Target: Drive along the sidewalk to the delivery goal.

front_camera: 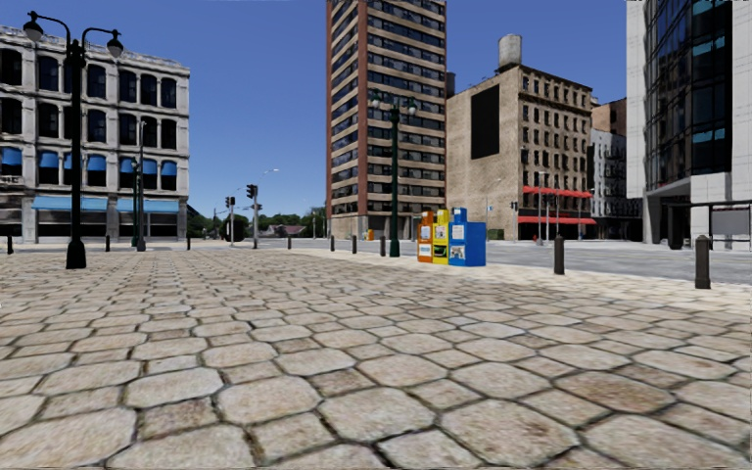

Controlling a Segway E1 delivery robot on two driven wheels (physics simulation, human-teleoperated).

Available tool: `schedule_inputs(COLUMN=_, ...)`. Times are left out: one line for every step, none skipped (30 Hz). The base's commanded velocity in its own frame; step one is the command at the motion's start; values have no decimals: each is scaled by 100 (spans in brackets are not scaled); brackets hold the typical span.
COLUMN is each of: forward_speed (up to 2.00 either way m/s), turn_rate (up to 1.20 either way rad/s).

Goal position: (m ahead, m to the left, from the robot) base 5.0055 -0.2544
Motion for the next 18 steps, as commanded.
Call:
schedule_inputs(forward_speed=200, turn_rate=39)
schedule_inputs(forward_speed=200, turn_rate=39)
schedule_inputs(forward_speed=200, turn_rate=39)
schedule_inputs(forward_speed=200, turn_rate=39)
schedule_inputs(forward_speed=200, turn_rate=39)
schedule_inputs(forward_speed=200, turn_rate=39)
schedule_inputs(forward_speed=200, turn_rate=39)
schedule_inputs(forward_speed=200, turn_rate=39)
schedule_inputs(forward_speed=200, turn_rate=39)
schedule_inputs(forward_speed=200, turn_rate=34)
schedule_inputs(forward_speed=200, turn_rate=25)
schedule_inputs(forward_speed=200, turn_rate=25)
schedule_inputs(forward_speed=200, turn_rate=12)
schedule_inputs(forward_speed=200, turn_rate=8)
schedule_inputs(forward_speed=200, turn_rate=5)
schedule_inputs(forward_speed=200, turn_rate=2)
schedule_inputs(forward_speed=200, turn_rate=0)
schedule_inputs(forward_speed=200, turn_rate=0)
